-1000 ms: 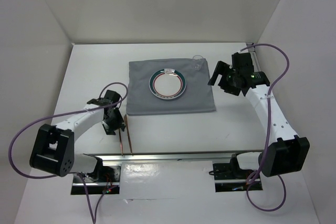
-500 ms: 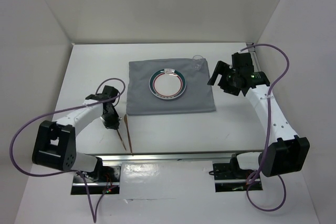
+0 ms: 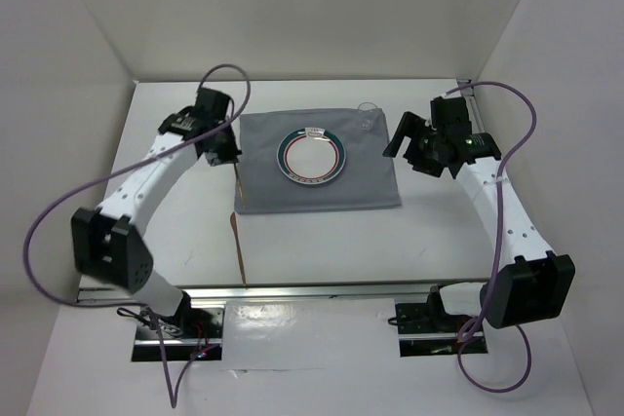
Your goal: Set the dinner table for one person
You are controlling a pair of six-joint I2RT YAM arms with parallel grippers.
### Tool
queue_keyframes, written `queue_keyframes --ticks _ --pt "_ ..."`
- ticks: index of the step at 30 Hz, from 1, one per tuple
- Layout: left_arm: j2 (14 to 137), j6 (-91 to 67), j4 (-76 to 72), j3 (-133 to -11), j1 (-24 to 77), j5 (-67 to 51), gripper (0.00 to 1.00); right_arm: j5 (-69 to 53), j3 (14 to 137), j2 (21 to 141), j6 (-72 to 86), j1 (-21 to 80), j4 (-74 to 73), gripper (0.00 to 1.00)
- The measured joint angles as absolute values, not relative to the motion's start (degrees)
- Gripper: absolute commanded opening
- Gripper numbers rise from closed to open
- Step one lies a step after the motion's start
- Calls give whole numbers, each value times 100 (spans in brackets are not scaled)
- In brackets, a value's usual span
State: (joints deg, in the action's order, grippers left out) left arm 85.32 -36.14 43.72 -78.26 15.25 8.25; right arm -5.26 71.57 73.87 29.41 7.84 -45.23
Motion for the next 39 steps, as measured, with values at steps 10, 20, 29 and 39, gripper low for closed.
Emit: queue_keyframes --ticks 10,20,29,39 --pt "11732 -3317 4810 -10468 1927 755 0 -405 7157 7387 2971 784 -4528 94" --pt "12903 -3269 4998 -11052 1944 766 0 -283 7168 7384 2971 784 -4547 94" --pt "13270 -3168 5153 -11417 1944 821 2 -285 7168 7384 2976 784 -4552 94" --pt "13618 -3168 5319 -12119 1944 891 15 -346 7168 7387 2976 784 -4552 94"
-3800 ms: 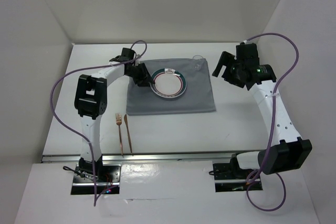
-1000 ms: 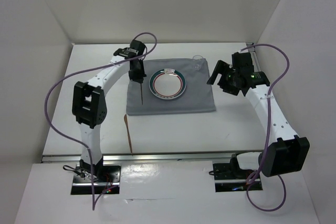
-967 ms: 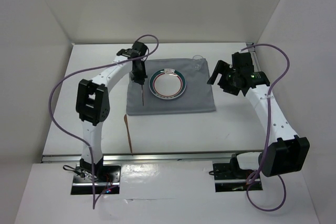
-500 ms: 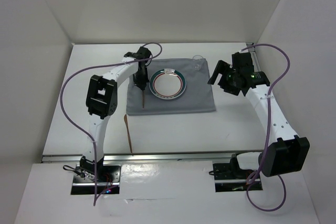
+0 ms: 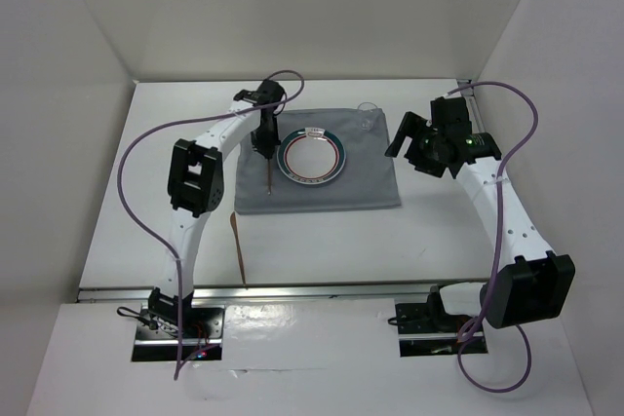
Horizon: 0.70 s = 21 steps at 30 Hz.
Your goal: Set the dinner table for one person
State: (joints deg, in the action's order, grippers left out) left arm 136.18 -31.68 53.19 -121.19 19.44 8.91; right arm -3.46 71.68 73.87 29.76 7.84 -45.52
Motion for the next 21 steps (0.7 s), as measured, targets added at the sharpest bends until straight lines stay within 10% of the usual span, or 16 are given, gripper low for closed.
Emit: queue_keyframes --ticks 8,21 --pt "13782 -3155 5402 -12296 1944 1022 62 -373 7168 7387 3020 784 -4552 94" --pt "12431 -3186 5793 -11841 1940 1273 63 -495 7164 7397 3269 1800 -4379 93"
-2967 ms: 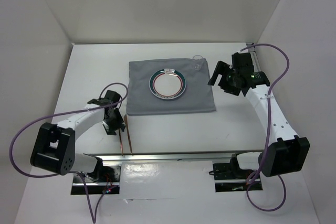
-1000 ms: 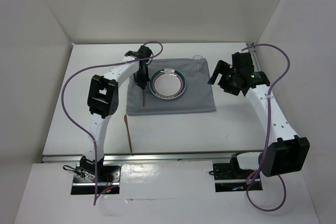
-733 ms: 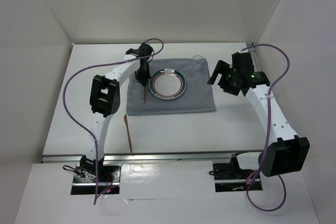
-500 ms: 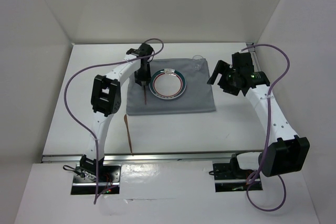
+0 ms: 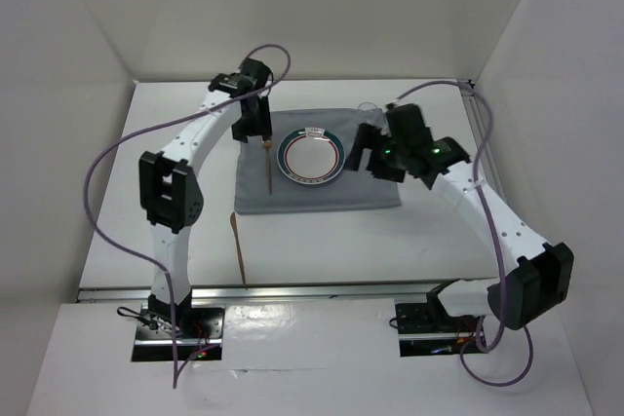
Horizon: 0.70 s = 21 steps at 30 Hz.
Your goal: Set the dinner table for one person
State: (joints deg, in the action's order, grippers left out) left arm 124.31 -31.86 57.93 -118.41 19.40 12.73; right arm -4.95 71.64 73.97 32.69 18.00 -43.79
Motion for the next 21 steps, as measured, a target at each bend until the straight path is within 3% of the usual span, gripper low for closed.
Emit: queue_keyframes --ticks 3,9,13,17,21 --pt "11493 -3186 5916 -11754 1872 1286 72 -473 7161 7618 3531 3236 -4082 93" --pt "9699 -3347 6265 -11574 683 1350 73 75 7717 9393 3981 5577 -3656 94" --pt "9105 -3336 6530 -11284 -416 1240 73 373 8766 10866 4086 6451 -3551 78" --pt "8676 -3334 6777 -10954 -838 993 73 624 9692 11810 4101 6866 -3588 61" --pt "8281 -3343 6851 -10785 -880 919 73 797 10372 12414 4108 6941 -3623 57"
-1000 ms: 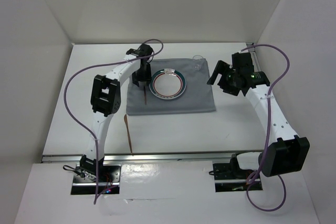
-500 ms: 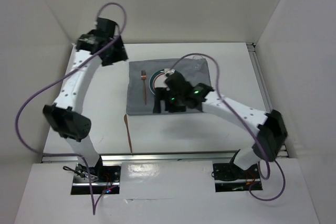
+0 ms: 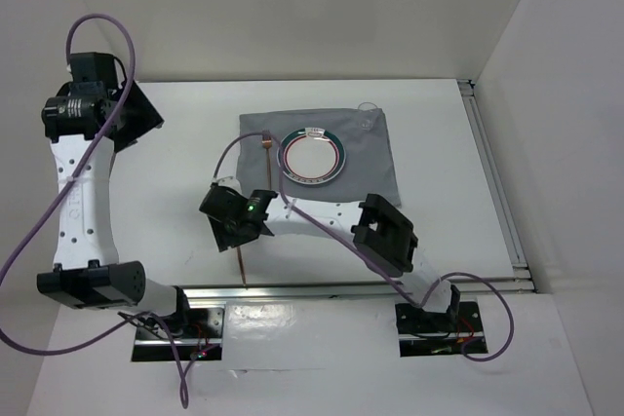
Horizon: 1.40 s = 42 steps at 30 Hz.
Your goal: Set the dinner table for one person
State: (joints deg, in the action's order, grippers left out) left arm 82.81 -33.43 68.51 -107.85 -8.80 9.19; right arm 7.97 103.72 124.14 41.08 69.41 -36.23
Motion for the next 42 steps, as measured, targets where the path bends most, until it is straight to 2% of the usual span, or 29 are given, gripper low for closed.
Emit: queue_keyframes --ticks 9,18,22,25,29,35,42 --pt "7922 -3350 6810 -10232 -888 585 73 1111 11461 13480 4110 7006 -4066 57" --pt "7924 -3343 6729 -10057 -888 416 73 1466 11487 13600 4202 7196 -4482 57" --pt "7922 -3341 6700 -10047 -888 410 73 1466 11474 13600 4237 7214 -4512 46" --pt "7905 -3343 6659 -10007 -888 410 73 1459 11520 13629 4250 7214 -4589 46" --pt "7874 -3343 6639 -9996 -888 384 73 1466 11605 13688 4213 7214 -4644 36" --pt "7854 -3343 6639 -9996 -888 303 73 1483 11673 13721 4091 7212 -4652 2" --pt "7854 -3343 6643 -10003 -895 213 73 1485 11850 13764 3706 7201 -4633 0"
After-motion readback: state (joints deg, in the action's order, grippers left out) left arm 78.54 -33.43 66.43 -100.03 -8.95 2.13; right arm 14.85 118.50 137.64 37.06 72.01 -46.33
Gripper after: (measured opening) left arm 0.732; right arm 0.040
